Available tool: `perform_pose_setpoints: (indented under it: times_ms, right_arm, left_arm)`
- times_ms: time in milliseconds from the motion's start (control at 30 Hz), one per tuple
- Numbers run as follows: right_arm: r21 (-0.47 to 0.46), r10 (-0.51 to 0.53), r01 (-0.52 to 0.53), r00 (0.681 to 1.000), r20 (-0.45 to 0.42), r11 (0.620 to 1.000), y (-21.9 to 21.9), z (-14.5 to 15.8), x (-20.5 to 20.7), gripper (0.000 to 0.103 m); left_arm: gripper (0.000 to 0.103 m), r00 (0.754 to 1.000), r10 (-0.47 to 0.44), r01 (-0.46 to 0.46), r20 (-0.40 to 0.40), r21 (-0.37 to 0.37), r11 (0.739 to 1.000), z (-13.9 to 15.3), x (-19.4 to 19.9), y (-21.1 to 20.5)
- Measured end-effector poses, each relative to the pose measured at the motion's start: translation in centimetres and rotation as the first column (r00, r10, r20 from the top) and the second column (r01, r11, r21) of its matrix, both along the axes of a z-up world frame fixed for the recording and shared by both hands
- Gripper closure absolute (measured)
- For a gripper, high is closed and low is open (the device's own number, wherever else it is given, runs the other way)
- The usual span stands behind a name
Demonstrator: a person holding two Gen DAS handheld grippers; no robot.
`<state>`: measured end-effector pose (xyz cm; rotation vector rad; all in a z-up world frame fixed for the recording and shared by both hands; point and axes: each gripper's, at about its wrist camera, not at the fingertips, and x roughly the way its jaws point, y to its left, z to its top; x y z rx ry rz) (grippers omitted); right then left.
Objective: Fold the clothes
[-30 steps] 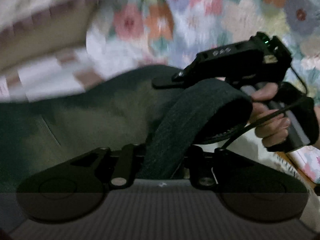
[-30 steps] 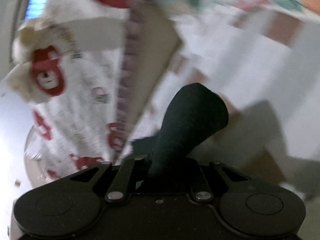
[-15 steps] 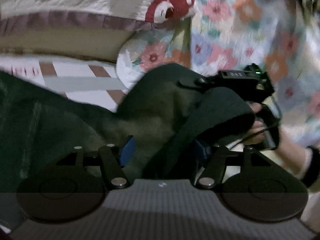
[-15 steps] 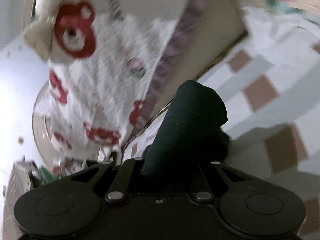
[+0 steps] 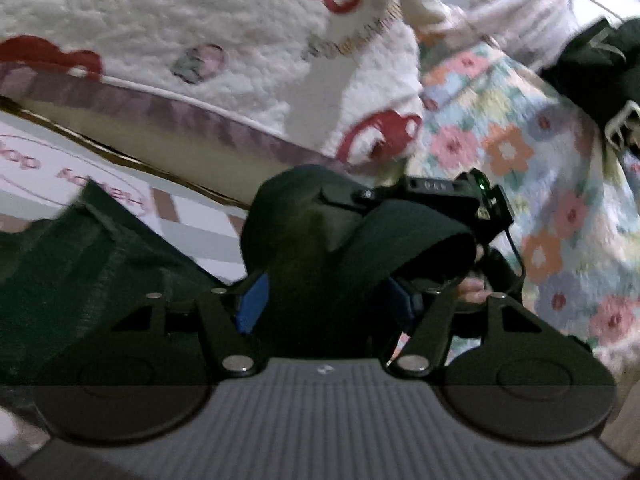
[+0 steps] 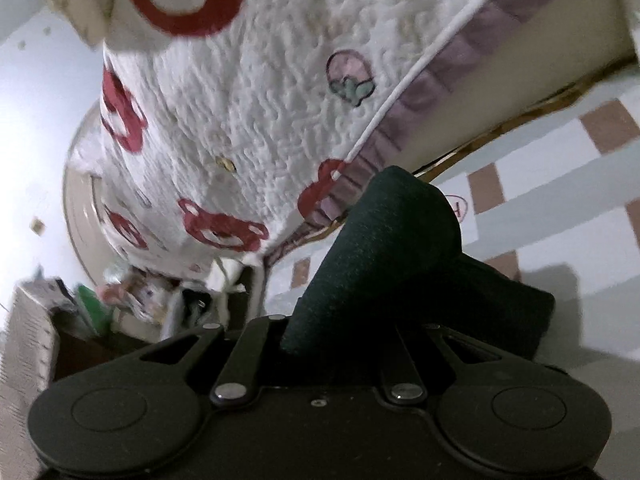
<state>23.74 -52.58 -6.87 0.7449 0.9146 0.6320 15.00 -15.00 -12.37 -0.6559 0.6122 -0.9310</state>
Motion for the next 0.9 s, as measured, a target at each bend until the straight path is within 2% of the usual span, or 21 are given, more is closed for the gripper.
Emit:
perform_pose_setpoints:
  times_ms: [100, 167, 267, 367, 433, 500, 600, 733, 800, 833, 900]
  right_arm:
    - [-0.026, 0.016, -0.016, 1.000, 0.013, 1.000, 1.7, 0.1, 0.5, 0.088]
    - [-0.002, -0.002, 0.002, 1.000, 0.022, 1.000, 1.2, -0.3, -0.6, 0.088]
    - [0.041, -0.080, 0.078, 0.995, 0.053, 0.996, -1.4, -1.0, -4.3, 0.088]
    - [0.080, -0.221, 0.215, 0.973, 0.072, 0.973, -5.7, -1.8, -9.1, 0.088]
    - [0.034, -0.308, 0.307, 0.949, 0.072, 0.951, -8.8, -2.2, -12.2, 0.088]
    - [-0.067, -0.331, 0.334, 0.942, 0.056, 0.940, -10.4, -3.4, -14.0, 0.088]
    - [-0.237, -0.342, 0.337, 0.940, 0.024, 0.911, -12.2, -5.4, -16.0, 0.088]
    - [-0.396, -0.355, 0.314, 0.934, -0.032, 0.863, -13.4, -8.9, -16.7, 0.081]
    - [-0.450, -0.387, 0.319, 0.920, -0.065, 0.834, -13.5, -10.4, -16.3, 0.071]
    - [-0.473, -0.392, 0.317, 0.918, -0.067, 0.822, -13.5, -10.8, -16.2, 0.070]
    - [-0.507, -0.390, 0.312, 0.920, -0.052, 0.804, -13.1, -11.0, -16.1, 0.067]
  left_arm:
    - [0.040, 0.993, 0.106, -0.102, -0.049, 0.084, 0.991, 0.1, 0.1, 2.8]
    - [0.039, 0.973, 0.223, -0.215, -0.054, 0.130, 0.968, -0.1, 0.1, 4.8]
    - [0.033, 0.934, 0.354, -0.340, -0.034, 0.213, 0.916, -0.4, 0.2, 6.8]
    - [0.032, 0.931, 0.365, -0.344, 0.024, 0.398, 0.851, -1.2, 1.5, 5.6]
    - [0.029, 0.937, 0.349, -0.321, 0.020, 0.450, 0.833, -2.2, 2.5, 5.0]
    - [0.026, 0.928, 0.370, -0.311, -0.037, 0.470, 0.826, -3.6, 3.3, 5.3]
    - [0.026, 0.889, 0.443, -0.328, -0.116, 0.515, 0.792, -5.7, 3.8, 5.9]
    - [0.026, 0.839, 0.481, -0.318, -0.255, 0.487, 0.813, -7.1, 3.0, 6.6]
    - [0.024, 0.807, 0.493, -0.315, -0.324, 0.470, 0.825, -7.7, 2.6, 7.0]
    - [0.024, 0.790, 0.498, -0.314, -0.358, 0.461, 0.830, -8.0, 2.4, 7.1]
    - [0.024, 0.750, 0.504, -0.350, -0.429, 0.390, 0.852, -8.4, 1.4, 7.5]
